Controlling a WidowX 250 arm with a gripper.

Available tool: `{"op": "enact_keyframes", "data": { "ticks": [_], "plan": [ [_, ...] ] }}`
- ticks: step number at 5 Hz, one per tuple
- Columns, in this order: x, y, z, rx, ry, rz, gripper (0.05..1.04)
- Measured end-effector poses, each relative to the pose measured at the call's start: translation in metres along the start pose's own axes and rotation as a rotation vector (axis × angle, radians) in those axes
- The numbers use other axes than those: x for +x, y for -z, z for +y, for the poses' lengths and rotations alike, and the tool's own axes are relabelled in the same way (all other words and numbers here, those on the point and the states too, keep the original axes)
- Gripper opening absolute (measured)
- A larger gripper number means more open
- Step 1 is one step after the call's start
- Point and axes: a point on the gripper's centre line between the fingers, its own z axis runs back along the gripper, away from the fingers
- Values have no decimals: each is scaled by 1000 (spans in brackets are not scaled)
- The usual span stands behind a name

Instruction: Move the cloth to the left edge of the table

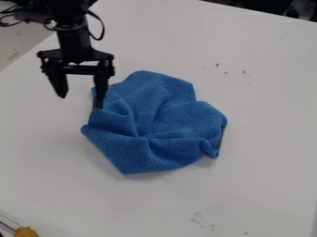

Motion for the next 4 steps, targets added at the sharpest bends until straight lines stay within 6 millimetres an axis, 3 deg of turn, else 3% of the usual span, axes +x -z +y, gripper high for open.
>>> {"op": "enact_keyframes", "data": {
  "ticks": [2, 4],
  "plan": [
    [20, 3, -63, -51, 169, -14, 1000],
    [34, 1, -99, -97, 236, -4, 1000]
  ]
}}
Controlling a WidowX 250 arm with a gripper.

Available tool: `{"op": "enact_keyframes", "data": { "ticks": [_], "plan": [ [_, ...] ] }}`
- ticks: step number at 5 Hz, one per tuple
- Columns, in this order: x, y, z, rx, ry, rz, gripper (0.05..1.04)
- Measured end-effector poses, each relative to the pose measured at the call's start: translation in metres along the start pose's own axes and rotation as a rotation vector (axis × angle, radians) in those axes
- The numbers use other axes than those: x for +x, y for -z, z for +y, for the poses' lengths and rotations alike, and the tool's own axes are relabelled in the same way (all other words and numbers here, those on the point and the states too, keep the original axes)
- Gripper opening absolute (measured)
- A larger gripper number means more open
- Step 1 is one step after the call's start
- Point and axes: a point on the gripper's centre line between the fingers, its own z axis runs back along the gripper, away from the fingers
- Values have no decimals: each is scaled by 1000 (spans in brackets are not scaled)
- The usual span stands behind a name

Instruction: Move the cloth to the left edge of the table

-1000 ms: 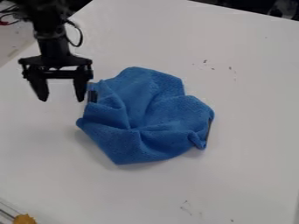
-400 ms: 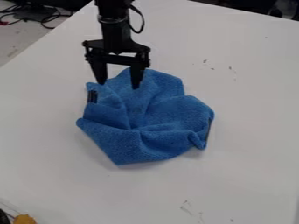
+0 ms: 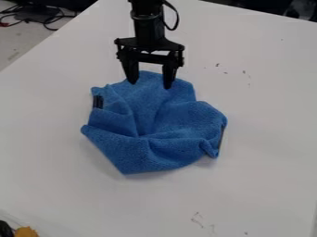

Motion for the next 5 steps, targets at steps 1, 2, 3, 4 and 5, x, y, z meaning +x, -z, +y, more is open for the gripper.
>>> {"op": "enact_keyframes", "data": {
  "ticks": [1, 2, 3, 4, 5],
  "plan": [
    [15, -5, -23, -14, 33, -7, 1000],
    [26, -1, -47, -25, 94, -13, 1000],
    [32, 4, -59, -26, 124, -8, 1000],
    [32, 4, -61, -28, 148, -12, 1000],
    [27, 9, -70, -46, 231, -11, 1000]
  ]
}}
